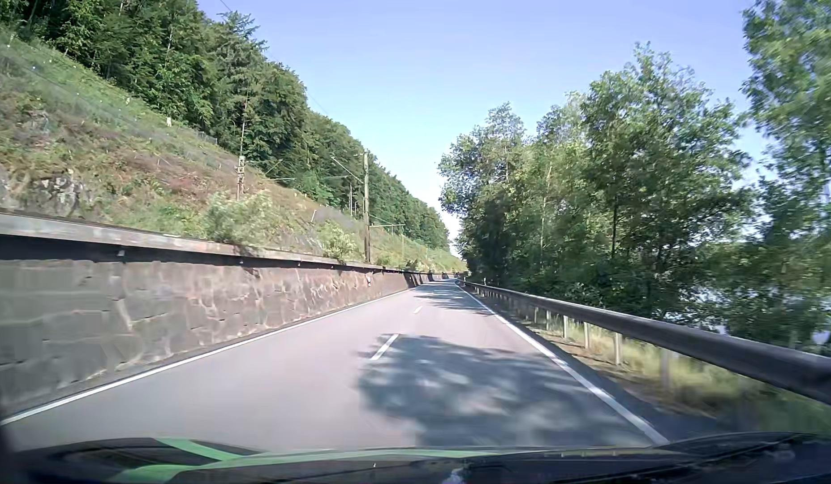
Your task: Follow the waypoints while adhering to traffic rules and regulations
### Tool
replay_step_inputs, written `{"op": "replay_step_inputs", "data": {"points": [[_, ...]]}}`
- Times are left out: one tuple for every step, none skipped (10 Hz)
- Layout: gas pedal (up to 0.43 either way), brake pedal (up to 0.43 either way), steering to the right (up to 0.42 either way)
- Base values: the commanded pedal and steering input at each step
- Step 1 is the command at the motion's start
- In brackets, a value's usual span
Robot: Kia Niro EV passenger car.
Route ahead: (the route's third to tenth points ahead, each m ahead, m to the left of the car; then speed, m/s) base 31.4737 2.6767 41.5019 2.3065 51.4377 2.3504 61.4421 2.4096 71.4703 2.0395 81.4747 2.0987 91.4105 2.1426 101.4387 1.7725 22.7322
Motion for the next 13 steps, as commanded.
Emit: {"op": "replay_step_inputs", "data": {"points": [[0.248,0.000,-0.002],[0.248,0.000,-0.002],[0.248,0.000,-0.002],[0.248,0.000,-0.002],[0.248,0.000,-0.002],[0.248,0.000,-0.002],[0.248,0.000,-0.002],[0.248,0.000,-0.002],[0.248,0.000,-0.002],[0.248,0.000,-0.002],[0.240,0.000,-0.002],[0.240,0.000,-0.002],[0.240,0.000,-0.002]]}}
